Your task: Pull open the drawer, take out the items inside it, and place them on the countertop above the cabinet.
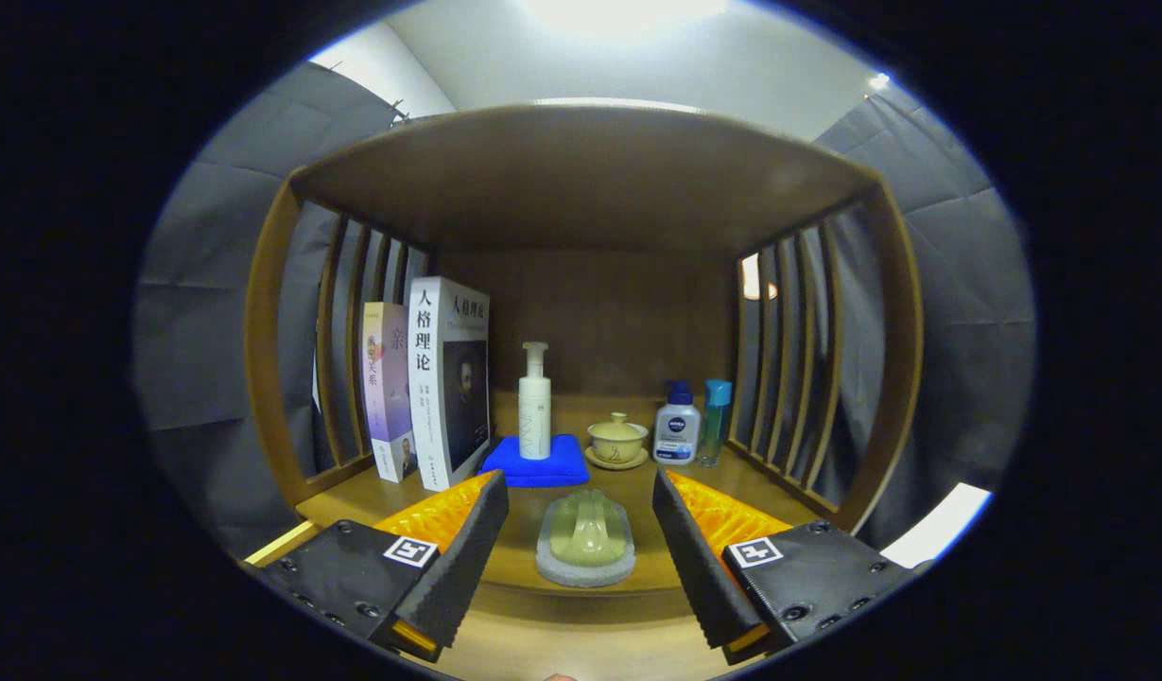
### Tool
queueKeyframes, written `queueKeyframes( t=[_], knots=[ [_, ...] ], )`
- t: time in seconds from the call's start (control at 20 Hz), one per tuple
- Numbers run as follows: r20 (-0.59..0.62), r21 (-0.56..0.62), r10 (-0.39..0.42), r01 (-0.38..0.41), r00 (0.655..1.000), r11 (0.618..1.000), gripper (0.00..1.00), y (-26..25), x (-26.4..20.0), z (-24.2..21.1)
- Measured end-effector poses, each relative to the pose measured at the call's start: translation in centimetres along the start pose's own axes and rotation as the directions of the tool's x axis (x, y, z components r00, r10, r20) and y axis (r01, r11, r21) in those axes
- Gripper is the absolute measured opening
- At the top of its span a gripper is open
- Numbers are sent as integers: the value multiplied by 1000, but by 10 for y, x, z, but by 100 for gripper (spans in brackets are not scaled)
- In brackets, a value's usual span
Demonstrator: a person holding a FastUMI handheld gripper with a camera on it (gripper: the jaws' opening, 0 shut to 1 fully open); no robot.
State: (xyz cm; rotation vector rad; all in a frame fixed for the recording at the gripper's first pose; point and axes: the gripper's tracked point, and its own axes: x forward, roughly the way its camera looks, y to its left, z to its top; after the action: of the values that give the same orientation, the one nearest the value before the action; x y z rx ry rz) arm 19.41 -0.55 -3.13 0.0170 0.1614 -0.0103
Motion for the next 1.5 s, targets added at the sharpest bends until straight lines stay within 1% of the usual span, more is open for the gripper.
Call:
queueKeyframes(
  t=[0.25, 0.4, 0.6, 0.7, 0.75, 0.85, 1.0, 1.1, 1.25, 1.5],
  knots=[
    [53, -6, 3, -2, 999, 1000, 96, 12, -57, 10],
    [81, 26, 10, -12, 997, 1000, 96, 21, -86, 7],
    [109, 33, 21, -25, 994, 999, 96, 24, -122, -14],
    [88, 31, 12, -14, 996, 999, 96, 22, -134, -32],
    [77, 36, 15, -18, 997, 999, 97, 23, -140, -40],
    [74, 32, -1, -2, 997, 999, 97, 19, -147, -49],
    [71, -36, 8, -6, 997, 999, 97, 20, -165, -62],
    [76, -56, 16, -12, 997, 998, 97, 25, -175, -70],
    [70, 4, 19, -20, 997, 1000, 97, 29, -185, -87],
    [1, 73, 18, -18, 1000, 997, 97, 29, -185, -128]
  ],
)
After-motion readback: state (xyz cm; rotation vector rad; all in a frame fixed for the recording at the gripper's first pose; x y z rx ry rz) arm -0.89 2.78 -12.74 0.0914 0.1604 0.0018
